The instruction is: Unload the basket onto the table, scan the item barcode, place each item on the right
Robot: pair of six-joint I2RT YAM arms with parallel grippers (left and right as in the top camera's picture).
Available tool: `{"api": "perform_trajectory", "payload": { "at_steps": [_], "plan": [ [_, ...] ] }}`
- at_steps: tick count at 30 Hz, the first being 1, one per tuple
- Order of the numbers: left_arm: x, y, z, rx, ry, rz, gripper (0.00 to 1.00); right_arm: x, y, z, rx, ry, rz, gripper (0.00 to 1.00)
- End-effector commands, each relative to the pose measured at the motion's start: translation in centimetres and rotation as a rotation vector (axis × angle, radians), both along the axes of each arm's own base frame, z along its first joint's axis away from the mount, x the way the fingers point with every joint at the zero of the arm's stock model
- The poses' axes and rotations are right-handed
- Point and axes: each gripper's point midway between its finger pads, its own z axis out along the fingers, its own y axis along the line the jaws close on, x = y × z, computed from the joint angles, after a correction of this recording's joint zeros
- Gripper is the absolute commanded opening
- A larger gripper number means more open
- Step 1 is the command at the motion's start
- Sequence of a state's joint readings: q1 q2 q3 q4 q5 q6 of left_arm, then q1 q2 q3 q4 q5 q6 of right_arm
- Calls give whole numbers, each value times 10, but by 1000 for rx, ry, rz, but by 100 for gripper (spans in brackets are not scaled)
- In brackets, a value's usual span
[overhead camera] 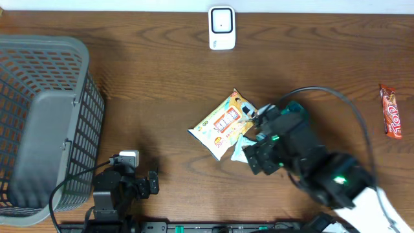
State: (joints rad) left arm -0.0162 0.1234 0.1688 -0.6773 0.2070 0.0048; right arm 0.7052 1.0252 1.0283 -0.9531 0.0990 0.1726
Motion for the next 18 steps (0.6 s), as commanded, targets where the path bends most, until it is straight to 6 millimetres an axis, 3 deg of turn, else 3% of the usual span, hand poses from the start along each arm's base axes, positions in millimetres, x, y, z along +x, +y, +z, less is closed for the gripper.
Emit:
{"api": "perform_trajectory", "payload": {
  "at_steps": [1,5,10,18],
  "plan": [
    [-2,0,-4,7,14,-8,98,14,-31,-51,-230,-25,-178,86],
    [-2,0,-4,7,14,-8,98,13,-28,-97,-334,54,-149,81],
    [-2,0,-4,7,14,-8,98,9,-21,-137,-469,140,-67,75],
    [-2,0,-4,7,14,-8,98,-5,-17,-174,-626,201,15,69]
  ]
}}
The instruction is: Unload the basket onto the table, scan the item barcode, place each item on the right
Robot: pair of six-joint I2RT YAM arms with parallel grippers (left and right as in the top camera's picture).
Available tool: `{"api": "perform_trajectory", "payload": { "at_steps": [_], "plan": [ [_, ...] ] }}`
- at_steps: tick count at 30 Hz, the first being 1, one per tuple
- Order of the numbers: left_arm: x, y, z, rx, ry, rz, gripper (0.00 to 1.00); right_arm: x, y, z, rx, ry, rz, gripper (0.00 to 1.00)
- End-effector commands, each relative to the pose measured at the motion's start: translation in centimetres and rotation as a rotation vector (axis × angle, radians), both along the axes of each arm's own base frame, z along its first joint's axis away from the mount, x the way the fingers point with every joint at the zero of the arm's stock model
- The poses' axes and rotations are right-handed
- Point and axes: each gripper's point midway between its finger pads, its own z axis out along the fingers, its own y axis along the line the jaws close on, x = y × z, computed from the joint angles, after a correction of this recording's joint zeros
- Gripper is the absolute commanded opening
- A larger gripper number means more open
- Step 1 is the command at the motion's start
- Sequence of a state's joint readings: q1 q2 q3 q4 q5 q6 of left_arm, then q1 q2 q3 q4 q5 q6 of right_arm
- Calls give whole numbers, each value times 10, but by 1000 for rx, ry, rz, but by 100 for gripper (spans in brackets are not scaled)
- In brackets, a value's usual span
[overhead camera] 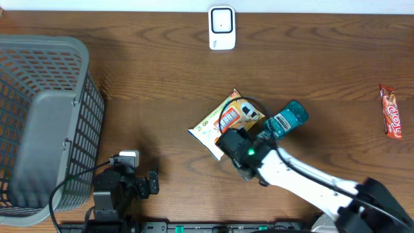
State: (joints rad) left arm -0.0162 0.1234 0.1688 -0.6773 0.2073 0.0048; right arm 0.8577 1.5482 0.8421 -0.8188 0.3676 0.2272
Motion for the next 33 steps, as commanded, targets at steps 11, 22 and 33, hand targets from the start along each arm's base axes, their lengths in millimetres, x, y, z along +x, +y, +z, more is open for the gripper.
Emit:
{"api": "perform_trajectory", "payload": {
  "at_steps": [11,22,33],
  "plan": [
    [-2,0,-4,7,14,-8,98,16,-31,-27,-306,-61,38,50],
    [-2,0,-4,7,14,-8,98,-1,-13,-76,-253,131,156,1],
    [-2,0,-4,7,14,-8,98,-3,62,-10,201,267,132,1]
  ]
}}
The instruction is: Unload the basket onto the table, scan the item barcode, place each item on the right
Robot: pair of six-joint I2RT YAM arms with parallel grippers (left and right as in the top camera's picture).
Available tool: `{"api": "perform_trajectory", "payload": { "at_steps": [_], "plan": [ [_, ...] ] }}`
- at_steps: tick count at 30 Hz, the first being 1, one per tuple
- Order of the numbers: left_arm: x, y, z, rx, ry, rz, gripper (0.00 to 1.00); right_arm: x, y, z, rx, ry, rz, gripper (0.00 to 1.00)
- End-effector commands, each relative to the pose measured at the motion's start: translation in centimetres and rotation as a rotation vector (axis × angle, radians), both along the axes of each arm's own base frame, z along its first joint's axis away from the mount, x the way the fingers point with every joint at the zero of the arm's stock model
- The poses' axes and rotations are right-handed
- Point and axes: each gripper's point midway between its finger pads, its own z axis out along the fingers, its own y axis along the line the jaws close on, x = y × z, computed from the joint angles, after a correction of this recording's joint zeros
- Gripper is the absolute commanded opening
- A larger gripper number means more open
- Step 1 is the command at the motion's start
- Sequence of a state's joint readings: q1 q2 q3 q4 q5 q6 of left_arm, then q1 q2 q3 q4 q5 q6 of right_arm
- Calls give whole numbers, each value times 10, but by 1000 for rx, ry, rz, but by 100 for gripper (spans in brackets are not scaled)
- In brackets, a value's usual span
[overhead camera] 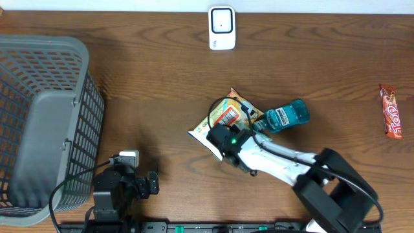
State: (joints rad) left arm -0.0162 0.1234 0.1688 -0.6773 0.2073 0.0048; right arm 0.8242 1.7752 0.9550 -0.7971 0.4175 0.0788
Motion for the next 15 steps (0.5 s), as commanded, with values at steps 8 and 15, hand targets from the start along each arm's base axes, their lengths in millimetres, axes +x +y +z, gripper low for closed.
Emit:
{"api": "perform_trajectory", "payload": {
  "at_steps": [8,15],
  "plan": [
    [-2,0,-4,7,14,-8,98,-24,76,102,739,278,-69,1],
    [-2,0,-4,7,14,-8,98,-4,61,113,886,310,-134,1]
  ]
}}
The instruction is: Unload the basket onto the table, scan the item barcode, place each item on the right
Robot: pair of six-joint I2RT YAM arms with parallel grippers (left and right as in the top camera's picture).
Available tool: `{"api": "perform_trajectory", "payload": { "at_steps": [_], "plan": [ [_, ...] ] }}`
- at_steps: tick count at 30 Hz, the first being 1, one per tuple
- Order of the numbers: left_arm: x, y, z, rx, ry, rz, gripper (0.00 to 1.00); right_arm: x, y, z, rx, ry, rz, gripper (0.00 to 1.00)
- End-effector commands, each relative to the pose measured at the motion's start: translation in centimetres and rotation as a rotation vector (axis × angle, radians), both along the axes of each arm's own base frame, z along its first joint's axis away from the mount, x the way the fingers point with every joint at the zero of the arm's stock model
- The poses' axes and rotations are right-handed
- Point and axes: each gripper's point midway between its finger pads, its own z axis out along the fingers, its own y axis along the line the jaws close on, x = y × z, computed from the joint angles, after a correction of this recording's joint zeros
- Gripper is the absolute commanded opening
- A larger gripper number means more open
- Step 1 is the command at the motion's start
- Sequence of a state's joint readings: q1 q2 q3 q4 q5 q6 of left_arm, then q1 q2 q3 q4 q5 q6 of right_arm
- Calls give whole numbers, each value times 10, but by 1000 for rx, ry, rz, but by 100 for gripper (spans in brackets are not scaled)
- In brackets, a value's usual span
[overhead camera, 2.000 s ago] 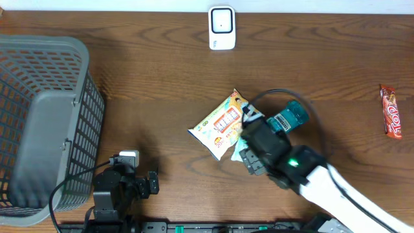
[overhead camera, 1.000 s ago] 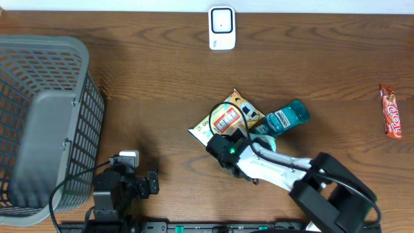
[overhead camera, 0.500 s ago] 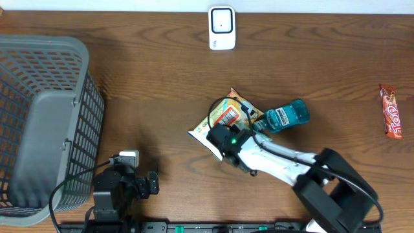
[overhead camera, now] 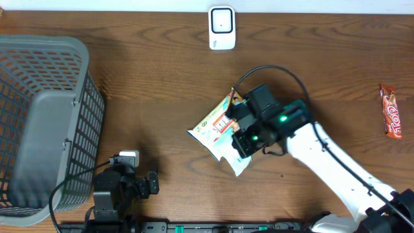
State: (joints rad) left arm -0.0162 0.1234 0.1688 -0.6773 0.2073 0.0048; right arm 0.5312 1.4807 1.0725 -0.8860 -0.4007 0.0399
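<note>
A yellow and white snack packet (overhead camera: pixel 210 129) lies flat at the table's middle in the overhead view. Its white near corner pokes out below my right arm. My right gripper (overhead camera: pixel 240 131) hovers over the packet's right end, and its black head hides the fingers, so whether it grips anything cannot be told. The white barcode scanner (overhead camera: pixel 221 28) stands at the far edge, well beyond the packet. My left gripper (overhead camera: pixel 152 184) rests folded at the near left edge, away from everything.
A large grey mesh basket (overhead camera: pixel 45 123) fills the left side. A red candy bar (overhead camera: pixel 390 111) lies at the far right. A sliver of teal (overhead camera: pixel 298 105) shows beside my right arm.
My right arm's head has moved from the packet's near edge to over its right end. The teal bottle beside the packet is now mostly covered. The packet lies about where it was.
At first my right arm covered the spot right of the packet. Then its head was at the packet's near edge and a teal bottle lay uncovered to the right. The bottle later lay more level. Now the head sits over the packet's right end.
</note>
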Motion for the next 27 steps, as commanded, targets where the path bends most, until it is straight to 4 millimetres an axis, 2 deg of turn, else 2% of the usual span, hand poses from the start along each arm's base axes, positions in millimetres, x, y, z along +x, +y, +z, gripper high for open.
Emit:
{"api": "perform_trajectory", "payload": {
  "at_steps": [1,2,4,5,8,10,11,16,20,23,27],
  "plan": [
    [-2,0,-4,7,14,-8,98,6,-8,-1,20,16,-12,1],
    [-2,0,-4,7,14,-8,98,10,-17,-7,-29,-2,-29,1],
    [-2,0,-4,7,14,-8,98,5,-19,-10,-53,5,-17,2],
    [-2,0,-4,7,14,-8,98,2,-18,-10,-56,11,-6,8],
    [-2,0,-4,7,14,-8,98,-10,-6,-9,-58,13,47,43],
    [-2,0,-4,7,14,-8,98,-18,1,-12,-90,-2,78,83],
    [-2,0,-4,7,14,-8,98,-19,0,-16,-140,-21,76,99],
    [-2,0,-4,7,14,-8,98,-15,-34,-44,-481,-201,-21,99],
    [-2,0,-4,7,14,-8,98,-29,-28,-60,-503,-237,38,99],
    [-2,0,-4,7,14,-8,98,-31,-31,-66,-536,-261,20,86],
    [-2,0,-4,7,14,-8,98,-27,-37,-74,-605,-283,-17,76]
  ]
}}
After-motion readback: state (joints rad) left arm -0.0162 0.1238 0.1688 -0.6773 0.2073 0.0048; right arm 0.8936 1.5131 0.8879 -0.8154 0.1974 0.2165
